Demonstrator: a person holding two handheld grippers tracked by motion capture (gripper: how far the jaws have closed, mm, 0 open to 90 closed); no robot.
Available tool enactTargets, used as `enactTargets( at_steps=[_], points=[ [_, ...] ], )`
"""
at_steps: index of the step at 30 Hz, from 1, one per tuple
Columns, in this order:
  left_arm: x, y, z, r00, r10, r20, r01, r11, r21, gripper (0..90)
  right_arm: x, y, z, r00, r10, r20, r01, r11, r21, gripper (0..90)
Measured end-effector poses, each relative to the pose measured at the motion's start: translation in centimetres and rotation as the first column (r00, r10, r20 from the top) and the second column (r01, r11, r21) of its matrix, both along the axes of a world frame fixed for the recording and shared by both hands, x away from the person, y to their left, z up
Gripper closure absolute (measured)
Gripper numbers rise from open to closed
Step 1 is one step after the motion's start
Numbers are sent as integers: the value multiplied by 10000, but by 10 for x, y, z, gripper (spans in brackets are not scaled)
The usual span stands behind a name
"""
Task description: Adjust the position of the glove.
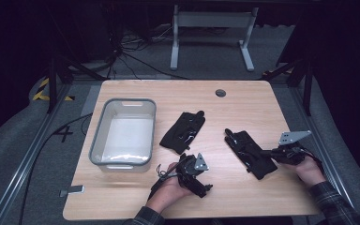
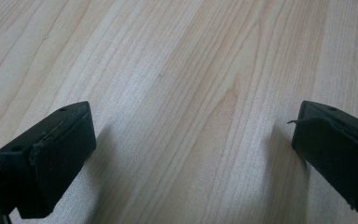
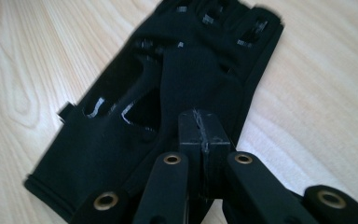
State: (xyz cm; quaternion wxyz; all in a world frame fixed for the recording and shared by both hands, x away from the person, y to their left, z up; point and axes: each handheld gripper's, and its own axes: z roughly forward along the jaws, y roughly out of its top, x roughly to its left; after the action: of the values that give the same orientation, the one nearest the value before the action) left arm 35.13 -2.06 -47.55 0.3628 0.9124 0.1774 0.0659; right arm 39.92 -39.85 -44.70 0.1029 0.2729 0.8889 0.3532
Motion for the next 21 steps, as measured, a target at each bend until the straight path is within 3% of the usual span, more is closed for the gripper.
enactTargets(
  at_steps=[10,21],
  points=[
    [0,0,0,10000,4,2,-4,10000,-1,0,-13,1,-2,9998,155,-100,-156,9998,-95,897],
    [0,0,0,10000,7,1,-7,10000,2,0,-44,14,-1,9975,675,-227,-682,9972,-294,897]
  ],
)
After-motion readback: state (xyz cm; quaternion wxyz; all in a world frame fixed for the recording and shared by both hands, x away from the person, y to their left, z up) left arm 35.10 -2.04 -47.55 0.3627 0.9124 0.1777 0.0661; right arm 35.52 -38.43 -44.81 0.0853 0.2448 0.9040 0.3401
